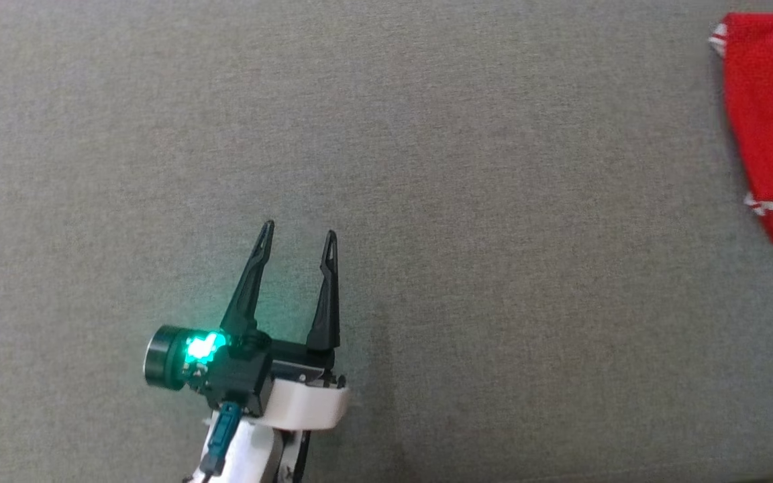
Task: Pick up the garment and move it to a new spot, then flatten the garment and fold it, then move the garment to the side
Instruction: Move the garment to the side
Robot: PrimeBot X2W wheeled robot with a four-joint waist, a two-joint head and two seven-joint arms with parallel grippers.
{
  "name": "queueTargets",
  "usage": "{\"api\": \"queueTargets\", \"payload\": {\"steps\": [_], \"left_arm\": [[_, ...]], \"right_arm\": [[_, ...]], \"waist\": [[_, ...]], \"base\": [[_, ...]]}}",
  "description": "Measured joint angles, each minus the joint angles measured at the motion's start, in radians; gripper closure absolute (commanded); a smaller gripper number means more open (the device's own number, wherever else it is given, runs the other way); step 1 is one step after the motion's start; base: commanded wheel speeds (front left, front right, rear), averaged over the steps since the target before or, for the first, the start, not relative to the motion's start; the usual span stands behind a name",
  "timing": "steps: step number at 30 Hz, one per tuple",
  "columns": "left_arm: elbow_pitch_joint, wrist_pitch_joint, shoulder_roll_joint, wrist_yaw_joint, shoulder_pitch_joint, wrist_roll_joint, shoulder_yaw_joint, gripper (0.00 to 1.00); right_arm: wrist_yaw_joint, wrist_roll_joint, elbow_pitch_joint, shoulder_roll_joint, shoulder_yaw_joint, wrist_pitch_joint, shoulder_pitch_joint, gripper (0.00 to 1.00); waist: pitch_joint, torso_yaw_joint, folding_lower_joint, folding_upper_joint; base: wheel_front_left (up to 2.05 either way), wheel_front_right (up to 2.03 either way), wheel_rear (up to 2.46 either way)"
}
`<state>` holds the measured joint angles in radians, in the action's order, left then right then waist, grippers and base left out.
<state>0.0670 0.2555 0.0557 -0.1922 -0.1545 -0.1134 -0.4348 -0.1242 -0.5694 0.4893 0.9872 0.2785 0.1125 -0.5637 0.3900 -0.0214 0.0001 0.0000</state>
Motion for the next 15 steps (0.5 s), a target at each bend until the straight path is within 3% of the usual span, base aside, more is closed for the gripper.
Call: {"api": "queueTargets", "payload": {"steps": [4, 5, 6, 7, 12, 15], "left_arm": [[-0.003, 0.000, 0.000, 0.005, -0.005, 0.000, 0.000, 0.00], [-0.004, 0.000, 0.000, 0.008, -0.005, 0.000, 0.000, 0.00], [-0.004, 0.000, 0.000, 0.008, -0.005, 0.000, 0.001, 0.00], [-0.004, 0.000, 0.000, 0.008, -0.005, 0.000, 0.002, 0.00], [-0.010, 0.000, 0.000, 0.007, -0.004, -0.014, 0.011, 0.00], [-0.009, 0.001, -0.001, 0.007, 0.000, -0.036, 0.012, 0.00]], "right_arm": [[0.000, 0.027, 0.020, 0.012, -0.029, 0.009, 0.003, 0.97], [0.000, 0.030, 0.027, 0.014, -0.037, 0.011, 0.003, 0.80], [0.000, 0.037, 0.031, 0.014, -0.045, 0.011, 0.004, 0.53], [0.000, 0.049, 0.034, 0.014, -0.053, 0.011, 0.004, 0.00], [0.000, 0.141, 0.026, 0.006, -0.066, -0.011, 0.009, 0.00], [0.000, 0.178, 0.001, -0.056, -0.057, -0.036, 0.020, 0.00]], "waist": [[-0.002, 0.008, -0.0001, 0.0000], [-0.003, 0.010, -0.0001, 0.0000], [-0.004, 0.011, -0.0001, 0.0000], [-0.006, 0.012, -0.0001, 0.0000], [-0.029, 0.013, -0.0001, 0.0000], [-0.054, 0.013, -0.0002, 0.0000]], "base": [[0.00, 0.00, 0.00], [0.00, 0.00, 0.00], [0.00, 0.00, 0.00], [0.00, 0.00, 0.00], [0.00, 0.00, 0.00], [0.00, 0.00, 0.00]]}}
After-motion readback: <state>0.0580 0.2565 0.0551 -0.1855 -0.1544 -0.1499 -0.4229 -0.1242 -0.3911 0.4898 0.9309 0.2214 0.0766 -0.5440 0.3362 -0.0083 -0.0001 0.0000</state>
